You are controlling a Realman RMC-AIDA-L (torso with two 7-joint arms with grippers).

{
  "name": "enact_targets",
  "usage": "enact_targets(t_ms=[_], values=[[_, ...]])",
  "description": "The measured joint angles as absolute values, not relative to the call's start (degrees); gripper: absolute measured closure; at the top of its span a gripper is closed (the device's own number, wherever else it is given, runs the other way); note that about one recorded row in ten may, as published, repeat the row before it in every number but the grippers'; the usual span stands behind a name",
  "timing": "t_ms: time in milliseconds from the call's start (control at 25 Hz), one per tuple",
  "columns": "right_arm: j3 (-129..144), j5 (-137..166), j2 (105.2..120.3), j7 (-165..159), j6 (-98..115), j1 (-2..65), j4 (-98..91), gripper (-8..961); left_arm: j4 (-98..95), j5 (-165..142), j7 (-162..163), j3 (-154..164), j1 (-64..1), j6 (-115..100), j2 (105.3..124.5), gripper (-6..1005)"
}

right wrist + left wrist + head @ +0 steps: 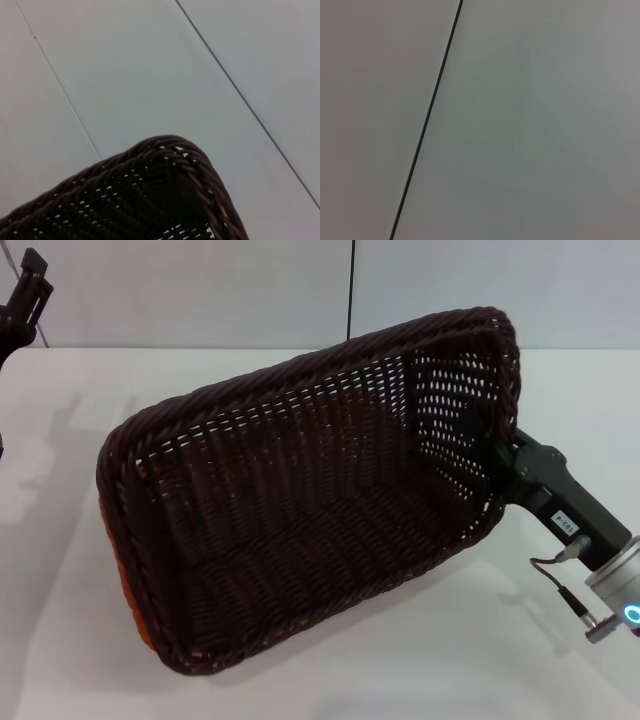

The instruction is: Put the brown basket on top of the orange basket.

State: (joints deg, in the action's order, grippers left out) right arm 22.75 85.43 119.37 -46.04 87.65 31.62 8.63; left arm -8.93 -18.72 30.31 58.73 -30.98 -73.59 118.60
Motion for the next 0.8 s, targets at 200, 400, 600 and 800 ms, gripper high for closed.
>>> enact_targets(t_ms=[200,400,600,800], values=[[23.06,86.49,119.29,-46.21,87.19,31.68,8.62,686,-8.98,-18.72,30.25,58.71,-31.39,-71.74,118.50,165],[23.11,86.52,119.19,-46.26,87.02,31.40,8.50,650,-9.26,-18.72,29.55,58.78,-32.16,-71.02,118.47,165],[22.99,86.57,119.11,-47.27,85.68,31.65,8.00,614,-9.34,-18.72,28.70,58.80,-33.14,-70.58,118.47,165],[22.59,86.48,119.08,-47.70,85.80,31.55,6.84,389,-9.49,-18.72,28.67,58.80,-33.54,-69.99,118.40,165]])
